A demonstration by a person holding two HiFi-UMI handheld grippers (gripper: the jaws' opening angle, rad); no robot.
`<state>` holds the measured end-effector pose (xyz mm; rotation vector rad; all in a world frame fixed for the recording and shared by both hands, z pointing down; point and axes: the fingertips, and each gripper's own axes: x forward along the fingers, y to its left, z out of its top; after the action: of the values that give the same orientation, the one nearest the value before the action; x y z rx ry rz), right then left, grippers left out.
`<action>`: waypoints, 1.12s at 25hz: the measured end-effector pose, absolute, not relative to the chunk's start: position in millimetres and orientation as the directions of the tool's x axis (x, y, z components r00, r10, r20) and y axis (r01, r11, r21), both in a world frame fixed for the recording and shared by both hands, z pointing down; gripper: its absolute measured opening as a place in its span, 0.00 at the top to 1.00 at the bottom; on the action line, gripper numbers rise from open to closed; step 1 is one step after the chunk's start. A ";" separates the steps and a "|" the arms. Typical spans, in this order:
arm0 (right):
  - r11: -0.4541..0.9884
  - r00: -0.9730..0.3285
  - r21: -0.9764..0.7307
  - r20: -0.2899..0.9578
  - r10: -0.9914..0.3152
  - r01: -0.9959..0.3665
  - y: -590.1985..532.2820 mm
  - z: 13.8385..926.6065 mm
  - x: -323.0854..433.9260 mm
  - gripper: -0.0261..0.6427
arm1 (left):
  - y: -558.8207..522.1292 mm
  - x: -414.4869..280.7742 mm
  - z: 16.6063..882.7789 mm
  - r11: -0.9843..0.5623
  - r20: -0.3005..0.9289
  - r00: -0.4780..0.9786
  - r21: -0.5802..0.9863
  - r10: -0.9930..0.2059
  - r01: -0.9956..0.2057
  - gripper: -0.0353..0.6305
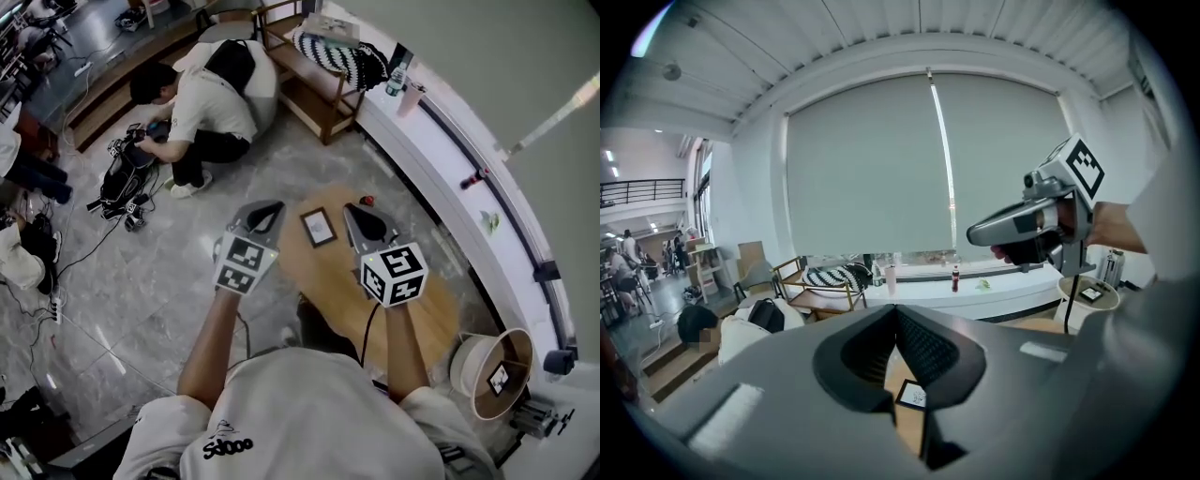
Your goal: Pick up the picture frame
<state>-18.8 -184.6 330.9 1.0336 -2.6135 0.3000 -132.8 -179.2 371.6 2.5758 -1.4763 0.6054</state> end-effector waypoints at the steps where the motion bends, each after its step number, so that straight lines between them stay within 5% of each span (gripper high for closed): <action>1: 0.718 -0.690 -0.082 0.369 -0.622 -0.691 -192.7 335.1 -19.1 0.96 | -188.0 -131.5 377.0 -0.526 0.402 0.451 -0.095 -0.797 -0.845 0.93; 28: 0.684 -0.645 -0.172 0.551 -0.529 -0.709 -293.0 492.2 -3.5 0.96 | -339.7 -87.0 541.8 -0.645 0.596 0.515 -0.007 -0.616 -0.764 0.93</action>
<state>-3.5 -293.0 492.2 0.9571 -2.4321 0.5212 -87.0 -339.7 541.8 2.5017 -1.1659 0.8310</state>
